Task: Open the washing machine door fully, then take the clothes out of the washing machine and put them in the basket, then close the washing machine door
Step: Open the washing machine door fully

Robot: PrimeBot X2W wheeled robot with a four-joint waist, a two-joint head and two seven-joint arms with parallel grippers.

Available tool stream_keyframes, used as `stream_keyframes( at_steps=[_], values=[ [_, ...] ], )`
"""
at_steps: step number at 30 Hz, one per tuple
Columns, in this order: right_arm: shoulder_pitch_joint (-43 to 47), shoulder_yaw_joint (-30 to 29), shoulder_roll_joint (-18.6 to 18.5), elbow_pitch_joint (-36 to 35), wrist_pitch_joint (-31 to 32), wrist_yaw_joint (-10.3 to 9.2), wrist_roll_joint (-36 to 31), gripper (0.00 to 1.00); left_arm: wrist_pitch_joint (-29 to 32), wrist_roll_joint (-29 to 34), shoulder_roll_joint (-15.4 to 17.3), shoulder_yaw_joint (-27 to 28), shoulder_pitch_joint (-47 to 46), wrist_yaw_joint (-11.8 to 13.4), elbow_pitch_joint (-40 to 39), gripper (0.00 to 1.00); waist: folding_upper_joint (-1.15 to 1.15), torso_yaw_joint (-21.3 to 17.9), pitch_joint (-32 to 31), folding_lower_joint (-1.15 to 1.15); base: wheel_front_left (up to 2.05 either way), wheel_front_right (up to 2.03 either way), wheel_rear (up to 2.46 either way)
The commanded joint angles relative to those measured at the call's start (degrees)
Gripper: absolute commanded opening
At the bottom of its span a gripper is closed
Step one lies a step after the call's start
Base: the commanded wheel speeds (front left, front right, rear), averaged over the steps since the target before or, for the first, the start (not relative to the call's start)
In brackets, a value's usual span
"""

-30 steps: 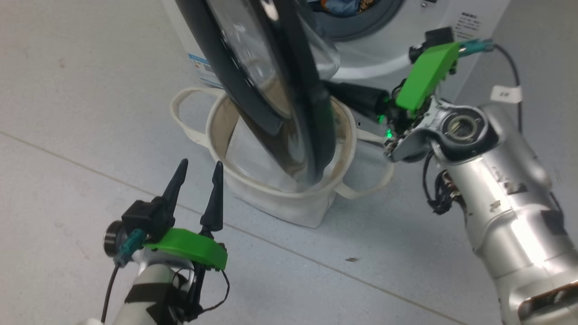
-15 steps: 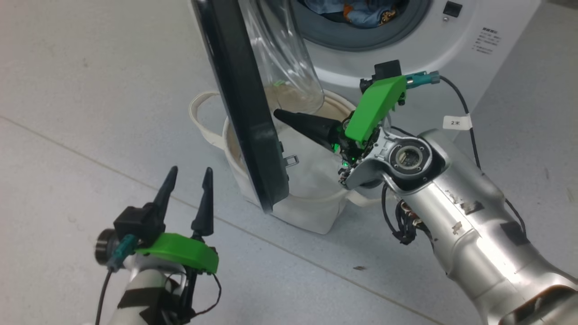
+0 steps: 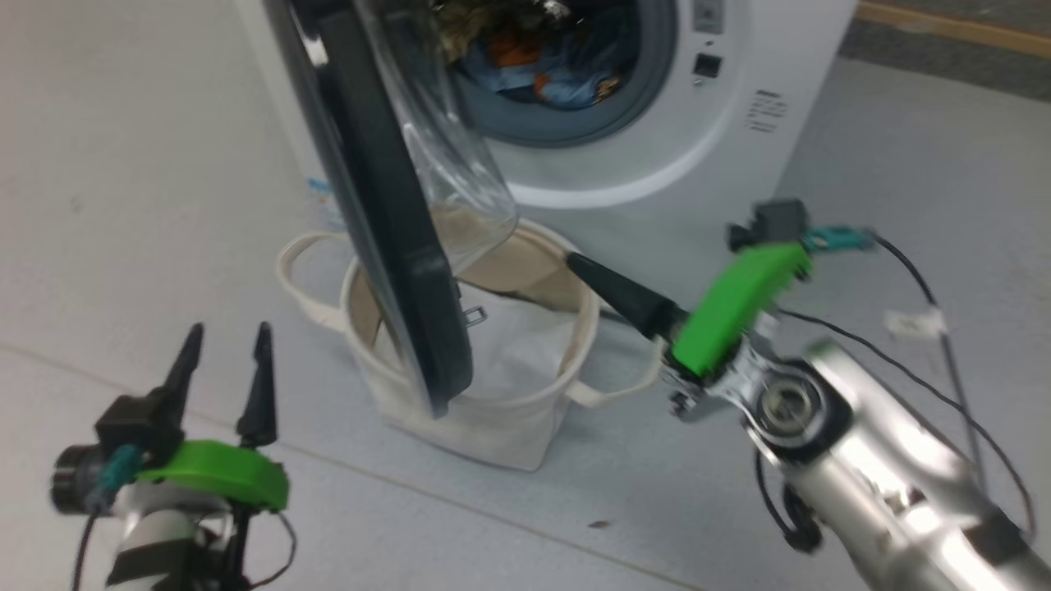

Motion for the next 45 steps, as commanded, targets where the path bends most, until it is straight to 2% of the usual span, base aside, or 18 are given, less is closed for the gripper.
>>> stream_keyframes(
  at_steps=[1, 4, 8, 9, 11, 16, 22, 27, 30, 35, 45],
  values=[
    [2.4, 0.5, -2.3, -4.8, -5.5, 0.34, -4.2, 1.0, -0.7, 0.0, 3.0, 3.2, -0.6, -0.5, -1.2, 1.0, 0.0, -3.4, -2.9, 0.0, 0.0, 0.0, 0.0],
    [6.4, 2.3, -5.7, -7.3, -14.1, 0.34, -10.7, 1.0, -0.7, -1.1, 5.7, 6.0, 0.3, -1.0, -1.1, 1.0, 0.0, -6.4, -4.4, 0.0, 0.0, 0.0, 0.0],
    [10.9, 2.8, -9.9, -7.1, -25.8, 0.34, -18.2, 1.0, -0.7, -2.0, 8.8, 8.3, 1.9, -1.6, -0.9, 1.0, 0.0, -10.1, -6.0, 0.0, 0.0, 0.0, 0.0],
    [10.9, 2.8, -9.9, -7.1, -25.8, 0.34, -18.2, 1.0, -0.7, -2.0, 8.8, 8.3, 1.9, -1.6, -0.9, 1.0, 0.0, -10.1, -6.0, 0.0, 0.0, 0.0, 0.0],
    [13.3, 1.1, -11.9, -6.4, -30.1, 0.34, -20.4, 1.0, -0.7, -2.0, 10.0, 8.6, 2.6, -1.8, -0.9, 1.0, 0.0, -11.4, -6.4, 0.0, 0.0, 0.0, 0.0],
    [20.2, -8.1, -15.1, -6.6, -32.8, 0.34, -28.5, 1.0, -0.7, -2.6, 12.0, 9.7, 4.0, -2.0, -1.1, 1.0, 0.0, -14.2, -6.9, 0.0, 0.0, 0.0, 0.0],
    [31.7, -25.1, -11.8, -13.1, -32.8, 0.34, -46.6, 1.0, -0.7, -2.9, 13.3, 9.1, 4.6, -2.3, -1.0, 1.0, 0.0, -15.9, -7.4, 0.0, 0.0, 0.0, 0.0],
    [39.6, -34.1, -7.0, -19.6, -32.9, 0.34, -57.5, 1.0, -0.7, -3.4, 14.0, 8.2, 4.5, -2.5, -0.5, 1.0, 0.0, -17.0, -7.8, 0.0, 0.0, 0.0, 0.0],
    [42.1, -35.6, -5.0, -20.9, -32.9, 0.34, -60.1, 1.0, -0.7, -3.8, 14.3, 8.0, 4.6, -2.6, -0.4, 1.0, 0.0, -17.6, -8.0, 0.0, 0.0, 0.0, 0.0],
    [42.1, -35.1, -3.4, -20.7, -32.9, 0.34, -60.7, 1.0, -0.7, -5.0, 14.4, 7.9, 5.3, -2.7, -0.1, 1.0, 0.0, -18.1, -8.1, 0.0, 0.0, 0.0, 0.0],
    [41.3, -35.3, -3.1, -18.9, -32.9, 0.34, -61.2, 1.0, -0.7, -6.4, 14.3, 6.1, 5.2, -2.8, 0.7, 1.0, 0.0, -17.0, -7.9, 0.0, 0.0, 0.0, 0.0]
  ],
)
